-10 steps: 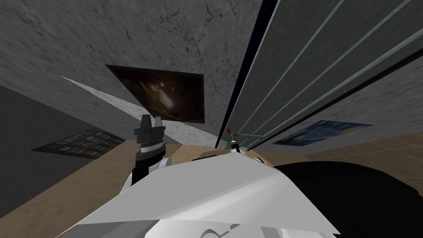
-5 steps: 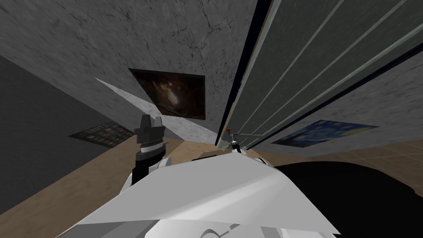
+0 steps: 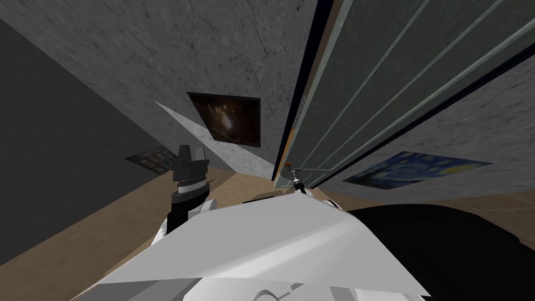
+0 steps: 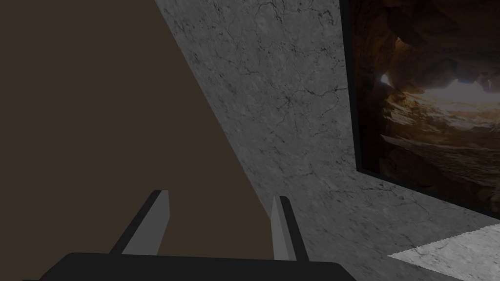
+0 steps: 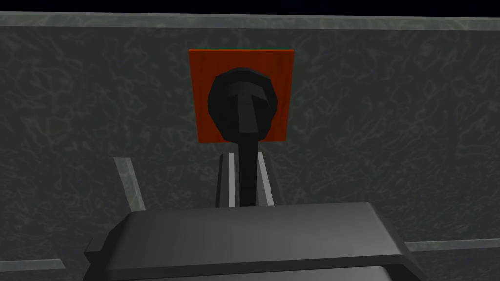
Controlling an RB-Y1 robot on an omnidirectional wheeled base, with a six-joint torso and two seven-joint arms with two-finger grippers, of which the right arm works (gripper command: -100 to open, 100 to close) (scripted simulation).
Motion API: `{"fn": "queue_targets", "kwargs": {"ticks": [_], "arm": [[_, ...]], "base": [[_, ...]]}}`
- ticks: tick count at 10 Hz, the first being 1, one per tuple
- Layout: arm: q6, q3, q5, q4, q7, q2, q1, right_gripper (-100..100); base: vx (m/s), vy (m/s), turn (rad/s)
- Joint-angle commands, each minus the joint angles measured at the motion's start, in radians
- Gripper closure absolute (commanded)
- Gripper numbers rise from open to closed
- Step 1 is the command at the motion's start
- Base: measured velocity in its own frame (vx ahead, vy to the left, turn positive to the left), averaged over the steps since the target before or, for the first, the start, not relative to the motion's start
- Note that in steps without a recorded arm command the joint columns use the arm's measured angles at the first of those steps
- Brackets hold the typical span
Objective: Pull the door open
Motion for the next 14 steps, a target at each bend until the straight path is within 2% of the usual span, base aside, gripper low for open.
{"fn": "queue_targets", "kwargs": {"ticks": [1,2,4,7,8,9,11,12,14], "arm": [[0.0,0.0,0.0,0.0,0.0,0.0,0.0,100],[-0.02,0.017,0.013,0.001,-0.022,-0.012,0.014,100],[-0.037,0.029,0.024,0.0,-0.04,-0.022,0.024,100],[-0.085,0.062,0.052,-0.003,-0.088,-0.052,0.053,100],[-0.085,0.062,0.052,-0.003,-0.088,-0.052,0.053,100],[-0.094,0.062,0.051,0.017,-0.086,-0.05,0.043,100],[-0.141,0.075,0.064,0.023,-0.112,-0.07,0.077,100],[-0.152,0.077,0.067,0.025,-0.117,-0.075,0.084,100],[-0.152,0.077,0.067,0.025,-0.117,-0.075,0.084,100]], "base": [[-0.078,-0.012,0.02],[-0.149,-0.041,0.116],[-0.215,-0.054,0.087],[-0.24,-0.057,0.107],[-0.186,-0.054,0.028],[-0.071,-0.016,0.002],[-0.156,-0.065,0.177],[-0.197,-0.072,0.096],[-0.079,-0.03,0.009]]}}
